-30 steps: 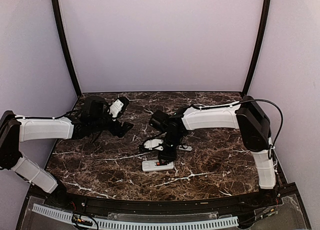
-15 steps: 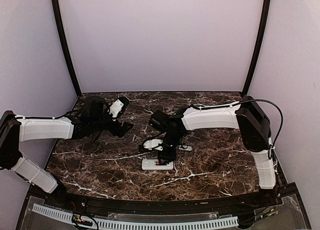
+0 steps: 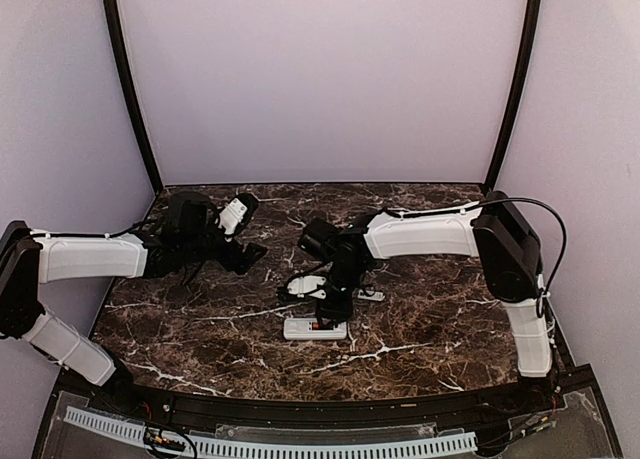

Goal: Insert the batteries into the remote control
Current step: Load the battery into the battery compartment, then pick up the battery at the center of the board.

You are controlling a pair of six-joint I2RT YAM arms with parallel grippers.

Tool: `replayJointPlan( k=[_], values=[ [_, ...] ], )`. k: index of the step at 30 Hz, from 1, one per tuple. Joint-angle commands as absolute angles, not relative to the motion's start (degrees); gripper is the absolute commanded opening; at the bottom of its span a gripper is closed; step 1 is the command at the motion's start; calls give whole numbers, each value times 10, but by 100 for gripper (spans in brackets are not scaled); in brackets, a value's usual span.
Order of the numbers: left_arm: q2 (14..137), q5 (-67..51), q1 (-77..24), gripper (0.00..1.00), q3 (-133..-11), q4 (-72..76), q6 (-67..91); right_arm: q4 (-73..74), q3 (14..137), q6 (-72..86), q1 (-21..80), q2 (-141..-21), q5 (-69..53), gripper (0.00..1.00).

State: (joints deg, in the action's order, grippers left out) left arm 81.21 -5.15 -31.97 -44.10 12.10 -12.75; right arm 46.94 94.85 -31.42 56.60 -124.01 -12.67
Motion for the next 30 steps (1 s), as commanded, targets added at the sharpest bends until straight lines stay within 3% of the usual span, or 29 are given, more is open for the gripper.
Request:
replayJointPlan(
  k=[1,12,21,30],
  values=[
    [809,-60,-314,86,-436,121,-129,465,964,-310,553,-1199,-145,42],
    [809,-62,-314,86,-435,121,-130,412,945,-256,514,-1149,-188,42],
    [809,-51,-314,86,-429,145,-120,377,913,44,390,-1133,41,40],
    [822,-60,-314,86,-438,149,-107,376,868,137,370,-1160,19,41]
  ],
)
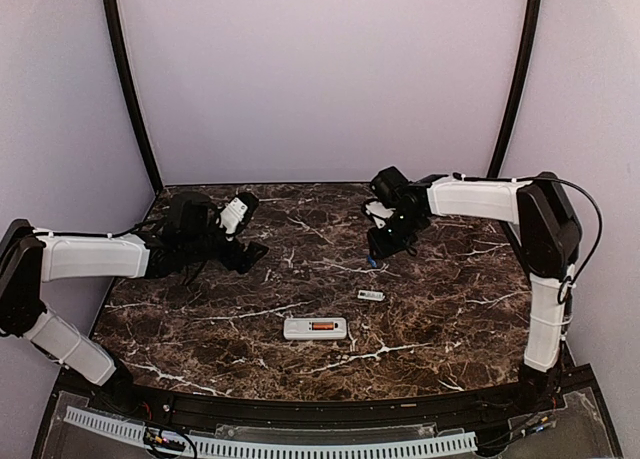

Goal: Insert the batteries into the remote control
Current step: Pick up the battery at the center of the board.

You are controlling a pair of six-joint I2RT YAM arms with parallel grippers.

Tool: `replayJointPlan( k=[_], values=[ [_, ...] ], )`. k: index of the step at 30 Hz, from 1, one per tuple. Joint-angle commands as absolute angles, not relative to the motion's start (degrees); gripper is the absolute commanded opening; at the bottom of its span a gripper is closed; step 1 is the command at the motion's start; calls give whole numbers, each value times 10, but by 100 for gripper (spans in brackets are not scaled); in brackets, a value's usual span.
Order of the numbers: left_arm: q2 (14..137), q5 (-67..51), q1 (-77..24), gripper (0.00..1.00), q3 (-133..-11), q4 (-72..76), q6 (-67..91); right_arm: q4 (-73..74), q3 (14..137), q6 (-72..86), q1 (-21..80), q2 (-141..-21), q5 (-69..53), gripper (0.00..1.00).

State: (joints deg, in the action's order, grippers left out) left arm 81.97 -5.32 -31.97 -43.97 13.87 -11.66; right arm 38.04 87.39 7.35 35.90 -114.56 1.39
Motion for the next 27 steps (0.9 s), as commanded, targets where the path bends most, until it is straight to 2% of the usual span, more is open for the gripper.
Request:
replayJointPlan(
  k=[1,15,27],
  values=[
    [822,-61,-314,86,-437,148,-107,374,868,140,370,-1165,21,41],
    [820,-67,-314,86,-436,149,-108,375,932,117,366,-1247,59,39],
    [826,-63,-314,86,-440,148,-113,400,952,93,376,-1266,100,25]
  ],
)
